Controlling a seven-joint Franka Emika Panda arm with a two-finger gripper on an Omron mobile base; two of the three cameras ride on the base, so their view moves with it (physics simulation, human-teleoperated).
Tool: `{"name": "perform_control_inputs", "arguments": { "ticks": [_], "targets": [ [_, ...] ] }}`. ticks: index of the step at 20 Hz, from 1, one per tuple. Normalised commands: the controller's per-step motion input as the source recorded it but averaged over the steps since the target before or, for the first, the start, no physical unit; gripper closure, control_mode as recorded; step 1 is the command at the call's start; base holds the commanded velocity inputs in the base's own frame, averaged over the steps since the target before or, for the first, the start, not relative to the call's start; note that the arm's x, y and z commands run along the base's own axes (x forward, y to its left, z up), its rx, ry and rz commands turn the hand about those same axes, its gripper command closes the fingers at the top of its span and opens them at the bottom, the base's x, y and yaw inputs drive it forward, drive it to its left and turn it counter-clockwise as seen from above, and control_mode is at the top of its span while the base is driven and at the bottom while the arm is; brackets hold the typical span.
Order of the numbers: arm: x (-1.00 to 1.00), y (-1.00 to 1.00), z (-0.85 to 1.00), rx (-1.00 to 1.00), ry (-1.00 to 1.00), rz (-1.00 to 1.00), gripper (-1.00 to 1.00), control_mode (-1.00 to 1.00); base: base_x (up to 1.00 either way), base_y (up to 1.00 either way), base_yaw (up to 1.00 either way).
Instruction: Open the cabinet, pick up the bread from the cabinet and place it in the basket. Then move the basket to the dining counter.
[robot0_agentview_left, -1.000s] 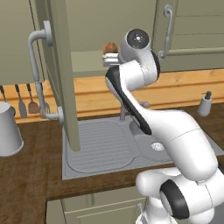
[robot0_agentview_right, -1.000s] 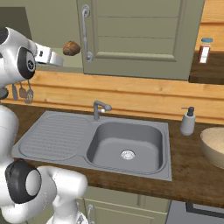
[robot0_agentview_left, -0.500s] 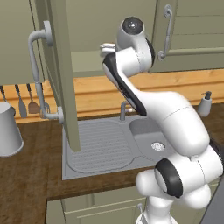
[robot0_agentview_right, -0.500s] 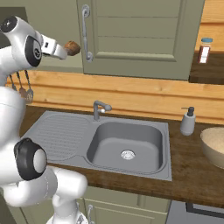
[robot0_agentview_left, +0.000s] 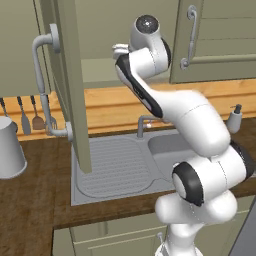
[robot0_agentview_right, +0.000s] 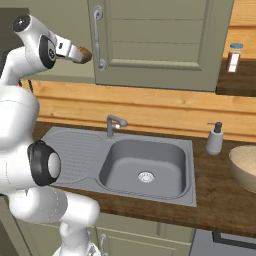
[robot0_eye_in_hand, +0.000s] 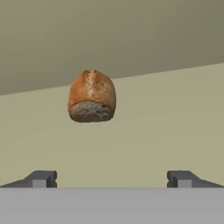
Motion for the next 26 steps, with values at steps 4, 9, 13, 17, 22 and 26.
{"name": "perform_control_inputs", "arguments": {
  "ticks": [4, 9, 13, 17, 22, 26],
  "targets": [
    [0.48, 0.0, 0.05, -0.06, 0.05, 0.0, -1.0, -1.0, 0.0, 0.0, 0.0],
    [0.54, 0.0, 0.0, -0.03, 0.04, 0.0, -1.0, -1.0, 0.0, 0.0, 0.0],
    [0.34, 0.0, 0.0, -0.05, 0.0, 0.0, -1.0, -1.0, 0.0, 0.0, 0.0],
    [0.37, 0.04, 0.0, -0.02, 0.0, 0.0, -1.0, -1.0, 0.0, 0.0, 0.0],
    [0.42, 0.0, -0.02, 0.0, 0.0, 0.0, -1.0, -1.0, 0.0, 0.0, 0.0],
    [0.31, 0.0, -0.21, 0.0, 0.0, 0.0, -1.0, -1.0, 0.0, 0.0, 0.0]
  ]
}}
